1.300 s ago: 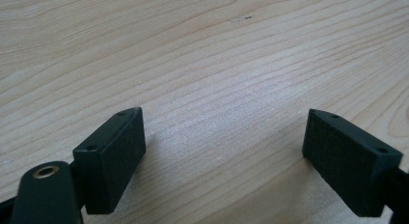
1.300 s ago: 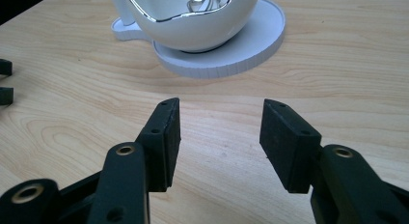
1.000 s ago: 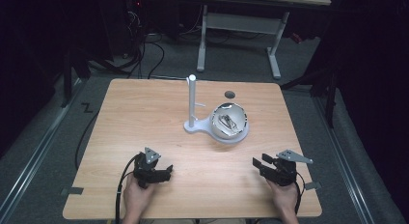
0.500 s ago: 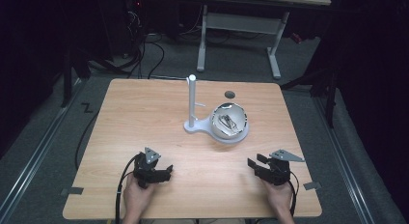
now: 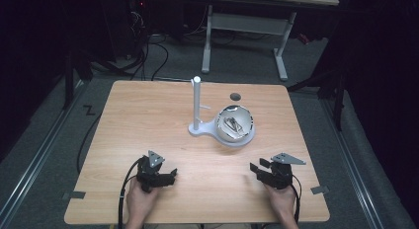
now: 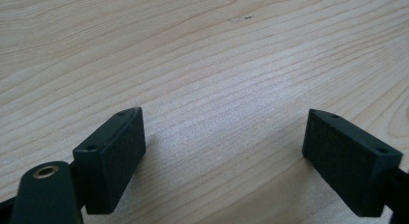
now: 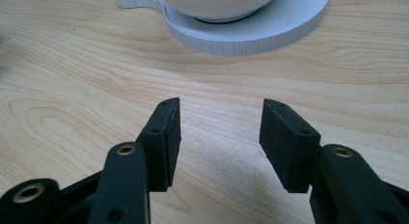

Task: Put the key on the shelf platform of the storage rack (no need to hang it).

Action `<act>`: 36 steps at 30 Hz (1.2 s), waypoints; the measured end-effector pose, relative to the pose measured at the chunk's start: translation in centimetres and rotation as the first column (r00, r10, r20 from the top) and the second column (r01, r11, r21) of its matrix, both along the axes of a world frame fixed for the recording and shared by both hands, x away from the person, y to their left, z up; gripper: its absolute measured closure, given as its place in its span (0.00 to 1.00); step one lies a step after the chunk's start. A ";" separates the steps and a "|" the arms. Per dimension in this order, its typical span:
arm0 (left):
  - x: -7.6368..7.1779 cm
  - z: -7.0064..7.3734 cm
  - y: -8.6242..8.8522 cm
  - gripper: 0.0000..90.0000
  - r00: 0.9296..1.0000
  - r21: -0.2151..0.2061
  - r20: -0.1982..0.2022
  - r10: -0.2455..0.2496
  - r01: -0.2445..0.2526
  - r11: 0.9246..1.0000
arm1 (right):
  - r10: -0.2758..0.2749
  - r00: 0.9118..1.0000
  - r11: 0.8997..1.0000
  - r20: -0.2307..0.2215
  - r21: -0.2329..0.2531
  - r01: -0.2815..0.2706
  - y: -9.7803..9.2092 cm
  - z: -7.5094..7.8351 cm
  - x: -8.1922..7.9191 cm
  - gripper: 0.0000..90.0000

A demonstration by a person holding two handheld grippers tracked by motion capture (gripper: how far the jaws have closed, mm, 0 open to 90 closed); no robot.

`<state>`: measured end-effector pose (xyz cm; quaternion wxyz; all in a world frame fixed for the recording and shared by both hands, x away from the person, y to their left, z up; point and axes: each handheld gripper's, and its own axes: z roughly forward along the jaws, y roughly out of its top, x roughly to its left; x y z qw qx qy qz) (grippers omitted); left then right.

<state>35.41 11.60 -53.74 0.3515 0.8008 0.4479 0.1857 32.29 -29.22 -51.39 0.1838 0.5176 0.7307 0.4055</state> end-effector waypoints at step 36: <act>0.0 0.0 0.0 0.17 1.000 0.000 0.000 0.000 0.000 1.000 | 0.011 1.000 0.980 -0.013 -0.198 -0.013 1.9 -1.8 1.5 0.50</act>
